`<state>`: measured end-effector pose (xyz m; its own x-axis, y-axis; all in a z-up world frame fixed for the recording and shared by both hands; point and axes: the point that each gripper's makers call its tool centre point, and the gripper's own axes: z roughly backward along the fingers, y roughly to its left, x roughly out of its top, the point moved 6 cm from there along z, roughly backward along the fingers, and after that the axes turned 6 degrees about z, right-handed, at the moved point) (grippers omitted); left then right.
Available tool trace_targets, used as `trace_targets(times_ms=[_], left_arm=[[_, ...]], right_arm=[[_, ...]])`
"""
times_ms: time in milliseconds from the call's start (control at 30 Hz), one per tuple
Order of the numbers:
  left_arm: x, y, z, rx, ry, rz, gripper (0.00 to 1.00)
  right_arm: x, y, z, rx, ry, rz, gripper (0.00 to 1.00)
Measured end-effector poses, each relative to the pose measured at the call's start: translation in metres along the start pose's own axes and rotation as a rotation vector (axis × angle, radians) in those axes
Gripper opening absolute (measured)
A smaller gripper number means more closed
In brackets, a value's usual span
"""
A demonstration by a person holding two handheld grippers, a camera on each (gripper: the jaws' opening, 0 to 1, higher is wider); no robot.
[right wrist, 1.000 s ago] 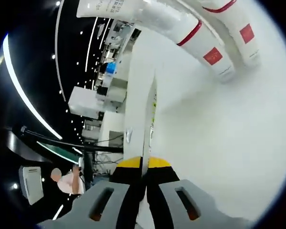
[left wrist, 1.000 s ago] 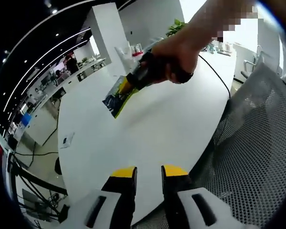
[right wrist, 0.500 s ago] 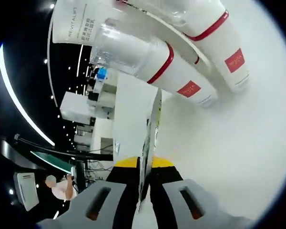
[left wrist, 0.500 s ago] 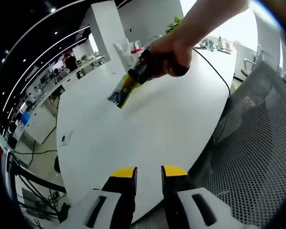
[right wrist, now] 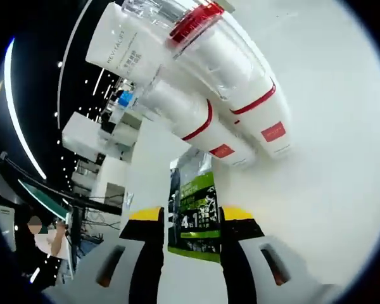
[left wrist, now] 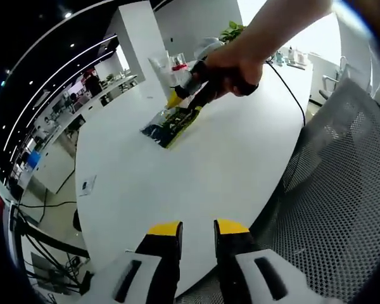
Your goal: Arrange the skincare products in the storage area until every visible bottle or jar stands upright without overlapping.
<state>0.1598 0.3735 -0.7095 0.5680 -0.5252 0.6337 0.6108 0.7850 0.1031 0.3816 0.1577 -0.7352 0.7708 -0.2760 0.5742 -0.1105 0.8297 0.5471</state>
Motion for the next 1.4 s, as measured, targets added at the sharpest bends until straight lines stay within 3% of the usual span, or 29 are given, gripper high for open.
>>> trace_targets(times_ms=[133,200,300,333,400,500,533,633,667,700,1000,1267,1400], left_arm=[[0.0,0.0,-0.001,0.002,0.001,0.003,0.21],[0.0,-0.001,-0.001,-0.001,0.001,-0.005,0.21],[0.0,-0.001,-0.001,-0.001,0.001,-0.007,0.2],[-0.001,-0.001,-0.001,0.001,0.003,-0.009,0.2],[-0.001,0.0,-0.002,0.002,0.01,-0.003,0.2],[-0.001,0.0,-0.002,0.007,0.007,-0.001,0.2],[-0.001,0.001,-0.002,0.008,0.008,0.004,0.2],[-0.001,0.001,-0.001,0.011,0.013,0.004,0.19],[-0.001,0.001,-0.001,0.012,0.01,0.003,0.19],[-0.001,0.001,-0.001,0.012,0.01,0.004,0.19],[-0.001,0.002,-0.001,0.022,0.01,0.004,0.18],[-0.001,0.002,-0.001,0.026,0.016,-0.001,0.18],[-0.002,0.002,-0.001,0.024,0.02,-0.004,0.18]], right_arm=[[0.001,0.004,0.007,-0.049,-0.029,0.171,0.34],[-0.005,0.017,0.006,-0.004,-0.01,0.298,0.33],[-0.021,0.04,0.002,0.081,0.056,0.395,0.32],[-0.024,0.042,-0.002,0.064,0.075,0.498,0.32],[-0.03,0.043,-0.008,0.026,0.113,0.625,0.35],[-0.034,0.046,-0.009,-0.03,0.139,0.749,0.39],[-0.031,0.036,-0.011,-0.048,0.154,0.784,0.42],[-0.031,0.028,-0.017,-0.091,0.241,0.886,0.43],[-0.033,0.026,-0.019,-0.093,0.267,0.887,0.43],[-0.031,0.027,-0.022,-0.073,0.223,0.887,0.43],[-0.017,0.016,-0.033,-0.098,0.222,0.829,0.4],[-0.006,0.012,-0.042,-0.087,0.212,0.835,0.4],[-0.01,0.015,-0.038,-0.054,0.201,0.816,0.49]])
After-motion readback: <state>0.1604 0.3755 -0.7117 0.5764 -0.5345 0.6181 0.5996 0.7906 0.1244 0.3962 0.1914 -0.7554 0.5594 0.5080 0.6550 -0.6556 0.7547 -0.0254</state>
